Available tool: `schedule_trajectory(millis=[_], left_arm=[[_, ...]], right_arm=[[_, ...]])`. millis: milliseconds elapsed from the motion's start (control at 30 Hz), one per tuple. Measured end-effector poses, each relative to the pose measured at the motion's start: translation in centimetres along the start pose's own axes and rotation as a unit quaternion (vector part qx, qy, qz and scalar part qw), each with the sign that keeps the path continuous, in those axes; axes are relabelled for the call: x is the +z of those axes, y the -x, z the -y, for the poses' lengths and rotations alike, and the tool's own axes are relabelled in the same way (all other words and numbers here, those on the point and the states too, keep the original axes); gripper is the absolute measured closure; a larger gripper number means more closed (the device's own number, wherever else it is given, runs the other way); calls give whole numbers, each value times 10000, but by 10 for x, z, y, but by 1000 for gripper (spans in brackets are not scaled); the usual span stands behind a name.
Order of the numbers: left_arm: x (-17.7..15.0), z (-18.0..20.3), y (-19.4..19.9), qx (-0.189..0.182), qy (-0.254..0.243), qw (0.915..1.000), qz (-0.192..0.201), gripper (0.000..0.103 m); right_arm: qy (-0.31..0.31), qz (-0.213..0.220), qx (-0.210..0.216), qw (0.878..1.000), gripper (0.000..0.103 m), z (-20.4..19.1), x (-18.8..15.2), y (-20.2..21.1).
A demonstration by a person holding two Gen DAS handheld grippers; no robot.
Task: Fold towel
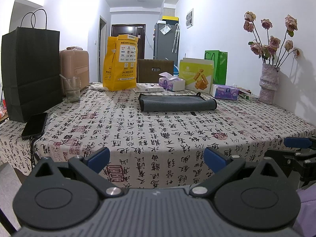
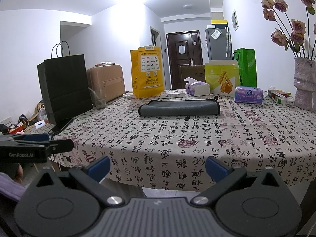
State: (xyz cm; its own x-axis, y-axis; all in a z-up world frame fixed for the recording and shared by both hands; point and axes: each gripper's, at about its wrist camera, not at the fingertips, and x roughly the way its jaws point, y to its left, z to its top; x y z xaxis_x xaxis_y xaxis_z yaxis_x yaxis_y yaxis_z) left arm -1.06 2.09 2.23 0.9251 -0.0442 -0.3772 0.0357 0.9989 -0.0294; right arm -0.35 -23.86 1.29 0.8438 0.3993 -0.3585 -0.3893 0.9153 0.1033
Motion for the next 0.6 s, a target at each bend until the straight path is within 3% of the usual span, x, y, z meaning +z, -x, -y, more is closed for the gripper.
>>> schedule_trajectory(millis=[600], left_arm=[[0, 1, 0, 3, 1, 10000, 0, 0]], right_arm=[[-19, -17, 10, 10000, 0, 0, -1, 0]])
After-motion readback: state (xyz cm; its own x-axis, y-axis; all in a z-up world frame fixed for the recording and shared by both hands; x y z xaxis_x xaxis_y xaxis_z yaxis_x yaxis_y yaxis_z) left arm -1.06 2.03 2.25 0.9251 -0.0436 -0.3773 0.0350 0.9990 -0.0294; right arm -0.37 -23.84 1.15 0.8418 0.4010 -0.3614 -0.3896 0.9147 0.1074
